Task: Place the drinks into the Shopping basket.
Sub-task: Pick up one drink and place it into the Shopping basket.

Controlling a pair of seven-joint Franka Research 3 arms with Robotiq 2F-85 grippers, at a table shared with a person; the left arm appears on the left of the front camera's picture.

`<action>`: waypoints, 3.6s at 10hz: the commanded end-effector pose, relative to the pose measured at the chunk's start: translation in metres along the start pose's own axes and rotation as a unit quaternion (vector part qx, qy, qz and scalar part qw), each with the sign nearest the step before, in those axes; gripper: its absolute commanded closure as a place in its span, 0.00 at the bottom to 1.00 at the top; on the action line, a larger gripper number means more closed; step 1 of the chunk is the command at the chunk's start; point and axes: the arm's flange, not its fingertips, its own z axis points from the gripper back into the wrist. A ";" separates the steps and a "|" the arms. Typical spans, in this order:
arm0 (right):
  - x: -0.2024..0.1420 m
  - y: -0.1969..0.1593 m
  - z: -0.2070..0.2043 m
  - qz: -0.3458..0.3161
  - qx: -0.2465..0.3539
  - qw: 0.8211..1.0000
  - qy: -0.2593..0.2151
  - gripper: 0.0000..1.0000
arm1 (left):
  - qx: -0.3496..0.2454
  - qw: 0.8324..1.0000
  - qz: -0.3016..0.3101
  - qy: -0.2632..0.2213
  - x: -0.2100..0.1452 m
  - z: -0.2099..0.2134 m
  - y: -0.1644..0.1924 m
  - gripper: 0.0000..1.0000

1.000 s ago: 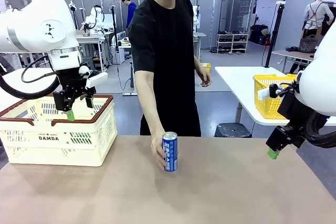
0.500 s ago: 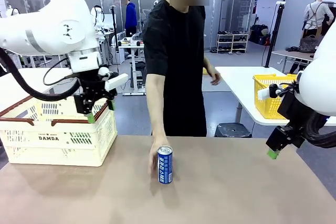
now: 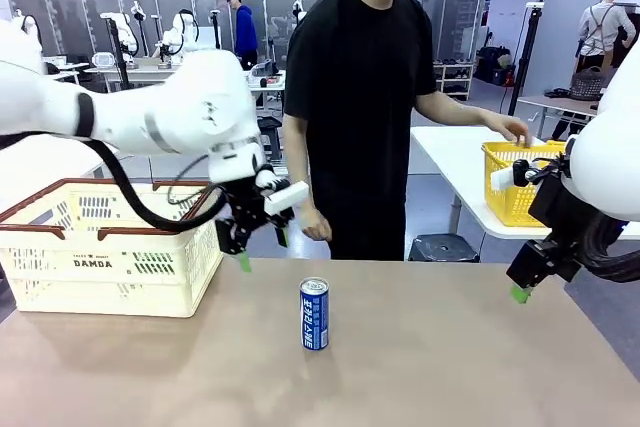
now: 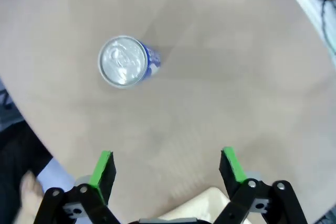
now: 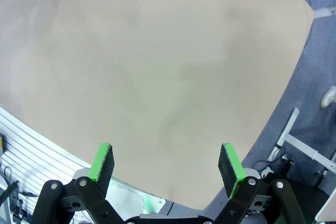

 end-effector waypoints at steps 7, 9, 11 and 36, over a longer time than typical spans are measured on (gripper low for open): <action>-0.002 0.000 -0.001 0.001 0.004 1.000 0.000 0.00 | -0.006 1.000 -0.022 -0.001 -0.005 -0.029 0.038 0.00; -0.002 0.000 -0.001 0.001 0.004 1.000 0.000 0.00 | -0.006 1.000 -0.022 -0.001 -0.005 -0.029 0.038 0.00; -0.002 0.000 -0.001 0.001 0.004 1.000 0.000 0.00 | -0.002 0.999 -0.036 -0.007 0.000 -0.030 0.049 0.00; -0.002 0.000 -0.001 0.001 0.004 1.000 0.000 0.00 | -0.053 0.998 -0.038 0.020 0.065 -0.108 0.062 0.49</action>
